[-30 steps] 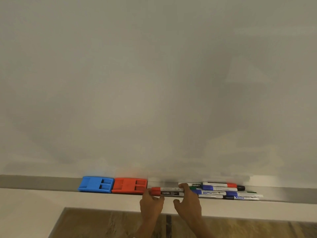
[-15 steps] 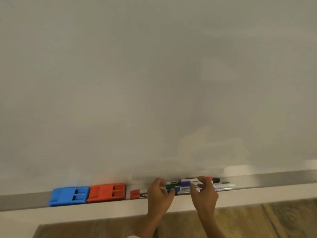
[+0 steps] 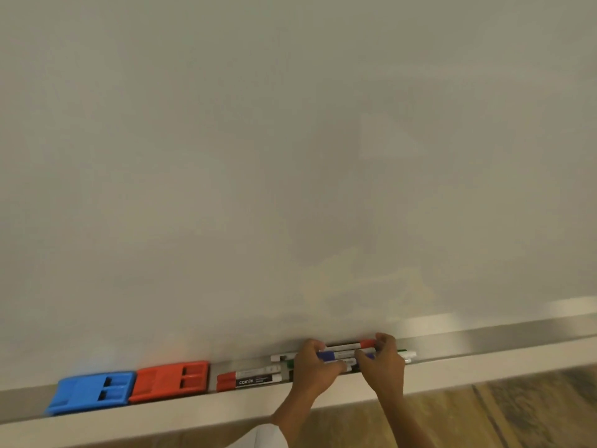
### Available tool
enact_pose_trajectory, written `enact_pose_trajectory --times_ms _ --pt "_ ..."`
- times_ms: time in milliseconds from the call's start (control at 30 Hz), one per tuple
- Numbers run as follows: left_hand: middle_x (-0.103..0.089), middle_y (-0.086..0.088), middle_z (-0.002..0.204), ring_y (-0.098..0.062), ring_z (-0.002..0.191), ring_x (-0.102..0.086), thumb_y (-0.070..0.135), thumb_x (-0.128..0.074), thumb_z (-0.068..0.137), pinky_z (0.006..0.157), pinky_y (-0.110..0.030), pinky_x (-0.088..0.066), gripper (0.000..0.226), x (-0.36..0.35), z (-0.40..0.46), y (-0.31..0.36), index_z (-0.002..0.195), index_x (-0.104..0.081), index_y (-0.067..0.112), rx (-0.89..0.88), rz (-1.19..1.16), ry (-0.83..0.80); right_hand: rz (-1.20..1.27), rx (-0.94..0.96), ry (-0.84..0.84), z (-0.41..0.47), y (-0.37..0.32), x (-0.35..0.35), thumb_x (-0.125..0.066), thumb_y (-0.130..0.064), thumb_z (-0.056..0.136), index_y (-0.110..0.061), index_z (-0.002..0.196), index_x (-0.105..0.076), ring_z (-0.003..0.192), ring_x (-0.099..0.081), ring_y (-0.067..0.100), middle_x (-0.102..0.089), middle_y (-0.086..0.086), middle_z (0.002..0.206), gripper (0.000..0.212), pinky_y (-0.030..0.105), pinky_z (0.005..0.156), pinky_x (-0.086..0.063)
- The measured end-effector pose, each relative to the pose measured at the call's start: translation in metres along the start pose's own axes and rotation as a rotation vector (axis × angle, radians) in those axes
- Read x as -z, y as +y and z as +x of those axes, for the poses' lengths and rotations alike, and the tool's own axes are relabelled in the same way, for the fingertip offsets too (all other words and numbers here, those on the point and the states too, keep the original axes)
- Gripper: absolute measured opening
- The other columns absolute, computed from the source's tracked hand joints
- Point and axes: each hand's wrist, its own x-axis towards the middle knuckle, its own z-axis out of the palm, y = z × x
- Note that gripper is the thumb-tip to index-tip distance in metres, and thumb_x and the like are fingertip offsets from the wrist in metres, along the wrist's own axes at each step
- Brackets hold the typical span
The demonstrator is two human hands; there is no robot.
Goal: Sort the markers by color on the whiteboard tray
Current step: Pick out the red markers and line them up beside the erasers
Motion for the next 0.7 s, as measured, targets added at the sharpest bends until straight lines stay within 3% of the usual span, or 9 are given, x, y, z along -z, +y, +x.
enact_pose_trajectory --times_ms 167,267,367,500,567,700 --pt "-0.057 0.001 0.114 -0.016 0.101 -0.058 0.021 -0.084 0.065 0.064 -0.012 -0.044 0.06 0.0 0.0 0.002 0.115 -0.052 0.019 -0.016 -0.018 0.008 0.133 0.047 0.091 -0.005 -0.005 0.005 -0.076 -0.013 0.075 -0.013 0.106 -0.052 0.076 -0.059 0.023 -0.066 0.01 0.097 0.04 0.025 0.066 -0.048" --pt "-0.06 0.002 0.108 -0.015 0.095 -0.06 0.02 -0.085 0.062 0.068 -0.014 -0.048 0.056 0.003 0.0 -0.001 0.108 -0.054 0.02 -0.048 -0.054 0.007 0.302 0.091 0.21 -0.012 -0.014 0.009 -0.076 -0.015 0.077 -0.018 0.1 -0.054 0.087 -0.065 0.027 -0.065 0.005 0.094 0.032 0.027 0.072 -0.051" --pt "-0.061 0.004 0.107 -0.014 0.093 -0.06 0.022 -0.085 0.064 0.072 -0.015 -0.048 0.056 0.01 -0.006 -0.004 0.11 -0.055 0.02 -0.088 -0.061 0.008 0.447 0.143 0.217 -0.02 -0.031 0.01 -0.075 -0.012 0.078 -0.019 0.101 -0.054 0.087 -0.067 0.026 -0.064 0.001 0.095 0.032 0.023 0.069 -0.053" --pt "-0.059 0.011 0.101 -0.014 0.091 -0.063 0.032 -0.083 0.07 0.078 -0.014 -0.051 0.049 0.029 -0.019 -0.013 0.106 -0.05 0.026 -0.205 0.071 0.092 0.479 0.315 0.102 -0.04 -0.065 0.004 -0.076 -0.011 0.077 -0.025 0.103 -0.054 0.086 -0.067 0.013 -0.066 -0.008 0.095 0.036 0.006 0.063 -0.051" --pt "-0.057 0.017 0.1 -0.016 0.092 -0.063 0.032 -0.081 0.073 0.083 -0.016 -0.053 0.048 0.044 -0.027 -0.014 0.107 -0.047 0.033 -0.311 0.106 0.223 0.439 0.44 0.005 -0.053 -0.08 -0.004 -0.077 -0.009 0.076 -0.026 0.102 -0.055 0.082 -0.068 0.011 -0.068 -0.009 0.092 0.038 0.009 0.065 -0.053" --pt "-0.067 0.022 0.095 -0.007 0.088 -0.066 0.019 -0.08 0.075 0.068 -0.012 -0.055 0.051 0.078 -0.039 -0.02 0.11 -0.049 0.039 -0.532 0.018 0.364 0.372 0.624 -0.231 -0.083 -0.102 -0.028 -0.076 -0.011 0.078 -0.031 0.097 -0.058 0.084 -0.069 0.009 -0.07 -0.013 0.088 0.033 0.016 0.071 -0.055"
